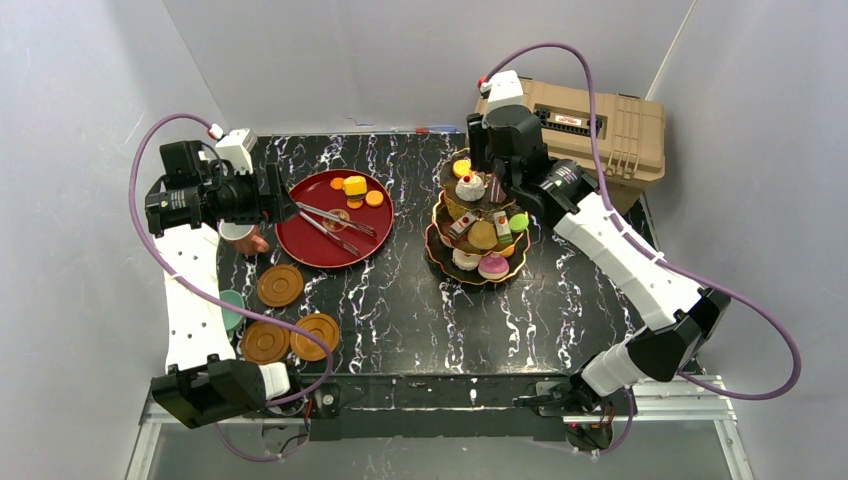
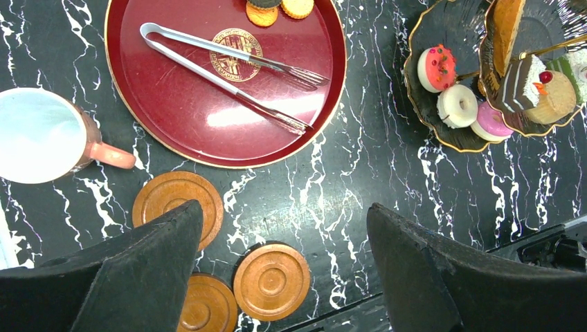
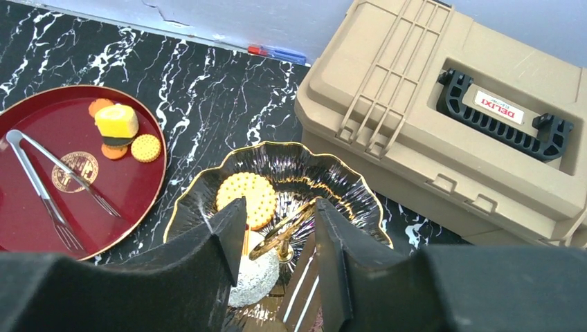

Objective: Serve the afternoon tea
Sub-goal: Move the desert table to the center of the board.

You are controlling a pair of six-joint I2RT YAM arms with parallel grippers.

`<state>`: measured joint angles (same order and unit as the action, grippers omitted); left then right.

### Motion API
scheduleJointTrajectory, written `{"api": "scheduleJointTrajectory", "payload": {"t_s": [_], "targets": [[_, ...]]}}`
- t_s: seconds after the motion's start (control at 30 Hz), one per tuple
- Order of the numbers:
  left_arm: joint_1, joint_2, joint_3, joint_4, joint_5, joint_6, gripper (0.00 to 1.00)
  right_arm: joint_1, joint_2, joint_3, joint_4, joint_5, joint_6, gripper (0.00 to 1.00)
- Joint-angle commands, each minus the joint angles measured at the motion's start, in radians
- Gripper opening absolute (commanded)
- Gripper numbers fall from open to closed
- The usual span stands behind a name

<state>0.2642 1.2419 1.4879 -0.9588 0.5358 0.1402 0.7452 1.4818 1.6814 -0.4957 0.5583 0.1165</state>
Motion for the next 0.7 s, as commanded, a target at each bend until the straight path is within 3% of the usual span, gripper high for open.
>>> {"api": "scheduleJointTrajectory", "payload": {"t_s": [0.0,0.3,0.67], "targets": [[-0.002,-0.010,0.036,-0.022,0.021,-0.003,0.86,-0.007,0.017,0.028,0.052,0.006,0.004,0.45],[-0.003,-0.010,0.037,-0.022,0.020,0.001,0.86,-0.010,0.020,0.033,0.058,0.011,0.001,0.05],[-0.003,-0.009,0.039,-0.022,0.027,-0.004,0.86,-0.010,0.023,0.080,0.203,-0.091,-0.019,0.01]]}}
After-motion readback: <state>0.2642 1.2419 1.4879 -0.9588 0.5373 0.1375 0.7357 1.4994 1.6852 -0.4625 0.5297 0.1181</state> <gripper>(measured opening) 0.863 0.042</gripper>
